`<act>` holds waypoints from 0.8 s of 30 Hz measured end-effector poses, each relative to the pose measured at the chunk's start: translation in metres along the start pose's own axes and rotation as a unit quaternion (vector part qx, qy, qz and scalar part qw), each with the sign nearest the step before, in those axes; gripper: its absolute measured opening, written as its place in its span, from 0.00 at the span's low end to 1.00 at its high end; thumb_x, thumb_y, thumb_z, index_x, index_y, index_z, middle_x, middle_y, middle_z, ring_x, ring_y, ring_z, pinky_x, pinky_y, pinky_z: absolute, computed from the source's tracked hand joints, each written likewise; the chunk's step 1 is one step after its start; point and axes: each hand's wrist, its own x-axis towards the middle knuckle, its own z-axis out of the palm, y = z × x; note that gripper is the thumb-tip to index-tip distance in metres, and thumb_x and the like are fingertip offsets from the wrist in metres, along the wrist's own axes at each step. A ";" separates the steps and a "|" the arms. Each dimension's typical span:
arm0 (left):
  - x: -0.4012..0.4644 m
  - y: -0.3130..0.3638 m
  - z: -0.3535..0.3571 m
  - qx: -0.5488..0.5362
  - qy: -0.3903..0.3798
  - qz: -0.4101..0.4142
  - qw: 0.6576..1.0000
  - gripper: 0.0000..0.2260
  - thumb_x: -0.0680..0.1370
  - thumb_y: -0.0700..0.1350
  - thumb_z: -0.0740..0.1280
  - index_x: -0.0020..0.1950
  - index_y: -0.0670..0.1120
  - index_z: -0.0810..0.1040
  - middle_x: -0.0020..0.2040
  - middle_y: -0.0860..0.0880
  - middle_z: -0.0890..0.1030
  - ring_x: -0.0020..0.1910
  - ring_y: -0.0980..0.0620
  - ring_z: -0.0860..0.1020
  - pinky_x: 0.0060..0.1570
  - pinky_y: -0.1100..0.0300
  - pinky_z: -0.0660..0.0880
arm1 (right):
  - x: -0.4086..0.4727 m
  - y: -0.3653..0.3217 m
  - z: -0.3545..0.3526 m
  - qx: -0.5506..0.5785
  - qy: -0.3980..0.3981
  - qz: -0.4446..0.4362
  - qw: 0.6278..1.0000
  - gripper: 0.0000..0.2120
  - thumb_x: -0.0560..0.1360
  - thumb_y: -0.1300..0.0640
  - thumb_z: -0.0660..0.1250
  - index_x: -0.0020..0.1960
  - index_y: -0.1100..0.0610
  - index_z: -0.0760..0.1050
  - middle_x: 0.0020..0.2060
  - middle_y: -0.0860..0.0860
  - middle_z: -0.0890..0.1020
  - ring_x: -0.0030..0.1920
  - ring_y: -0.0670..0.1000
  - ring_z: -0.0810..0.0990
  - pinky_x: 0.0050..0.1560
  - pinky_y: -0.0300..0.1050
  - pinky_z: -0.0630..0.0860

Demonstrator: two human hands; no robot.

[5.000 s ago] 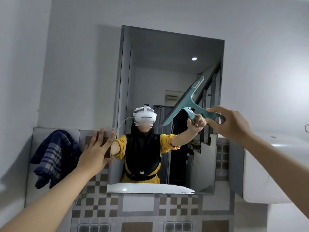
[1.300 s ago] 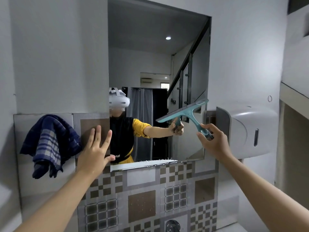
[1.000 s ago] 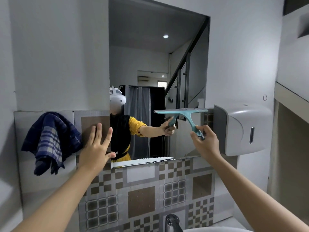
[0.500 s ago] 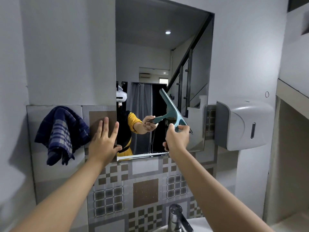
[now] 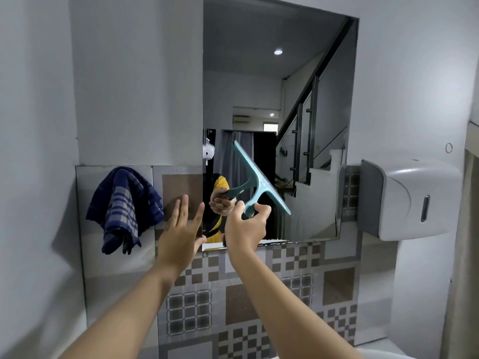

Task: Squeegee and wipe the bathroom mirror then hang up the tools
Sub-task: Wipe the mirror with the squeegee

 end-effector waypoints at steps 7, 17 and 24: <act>0.001 -0.002 0.002 -0.007 0.002 0.015 1.000 0.47 0.60 0.54 0.78 0.74 0.47 0.60 0.73 0.33 0.58 0.72 0.35 0.59 0.54 0.44 0.77 | -0.012 0.012 0.000 -0.061 -0.046 -0.094 0.993 0.08 0.78 0.54 0.64 0.53 0.51 0.66 0.36 0.49 0.78 0.33 0.47 0.77 0.31 0.39 0.74; -0.005 -0.004 0.010 0.007 0.016 0.025 1.000 0.46 0.59 0.53 0.79 0.73 0.47 0.63 0.73 0.34 0.57 0.72 0.36 0.59 0.54 0.46 0.77 | 0.002 0.036 -0.029 -0.186 -0.063 -0.233 0.952 0.10 0.77 0.54 0.67 0.54 0.55 0.70 0.34 0.40 0.74 0.27 0.45 0.71 0.27 0.38 0.69; -0.005 -0.008 0.014 -0.009 0.020 0.038 0.999 0.43 0.62 0.51 0.78 0.72 0.46 0.64 0.73 0.33 0.58 0.71 0.34 0.59 0.52 0.44 0.77 | 0.045 0.032 -0.070 -0.318 -0.103 -0.349 0.875 0.16 0.76 0.54 0.69 0.61 0.56 0.73 0.33 0.49 0.79 0.21 0.43 0.66 0.22 0.37 0.63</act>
